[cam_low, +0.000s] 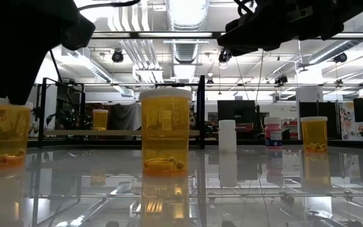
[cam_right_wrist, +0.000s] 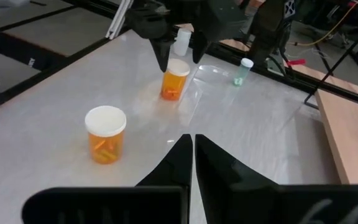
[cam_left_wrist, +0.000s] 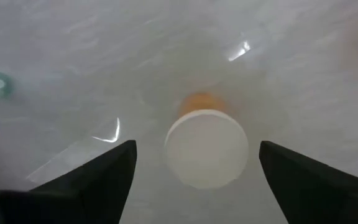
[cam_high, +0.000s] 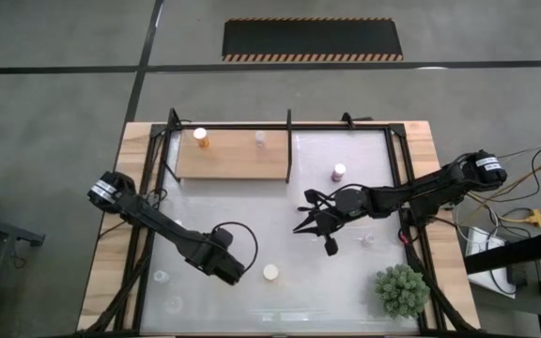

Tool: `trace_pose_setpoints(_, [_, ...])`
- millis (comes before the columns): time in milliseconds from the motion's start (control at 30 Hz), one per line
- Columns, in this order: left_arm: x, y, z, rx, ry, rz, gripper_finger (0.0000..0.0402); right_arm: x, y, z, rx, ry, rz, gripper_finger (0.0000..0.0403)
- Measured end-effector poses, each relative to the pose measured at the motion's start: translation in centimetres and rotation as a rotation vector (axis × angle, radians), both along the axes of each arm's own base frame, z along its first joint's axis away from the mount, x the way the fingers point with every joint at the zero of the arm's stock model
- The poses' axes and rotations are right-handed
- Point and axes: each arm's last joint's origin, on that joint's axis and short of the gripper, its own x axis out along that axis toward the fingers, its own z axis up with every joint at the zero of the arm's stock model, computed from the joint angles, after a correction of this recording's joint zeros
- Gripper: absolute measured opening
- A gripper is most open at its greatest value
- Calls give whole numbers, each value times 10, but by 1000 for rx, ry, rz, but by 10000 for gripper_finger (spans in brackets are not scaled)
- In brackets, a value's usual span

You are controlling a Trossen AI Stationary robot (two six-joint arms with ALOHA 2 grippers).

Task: Pick and place medicine bottles onto shelf by color
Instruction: Put the left large yellow pill bottle on the shelf

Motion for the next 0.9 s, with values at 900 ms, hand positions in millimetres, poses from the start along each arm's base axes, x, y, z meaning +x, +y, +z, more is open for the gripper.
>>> trace_pose_setpoints(900, [15,-6,19,-14,-60,-152,195,0,0,-1,12,6,-6,9])
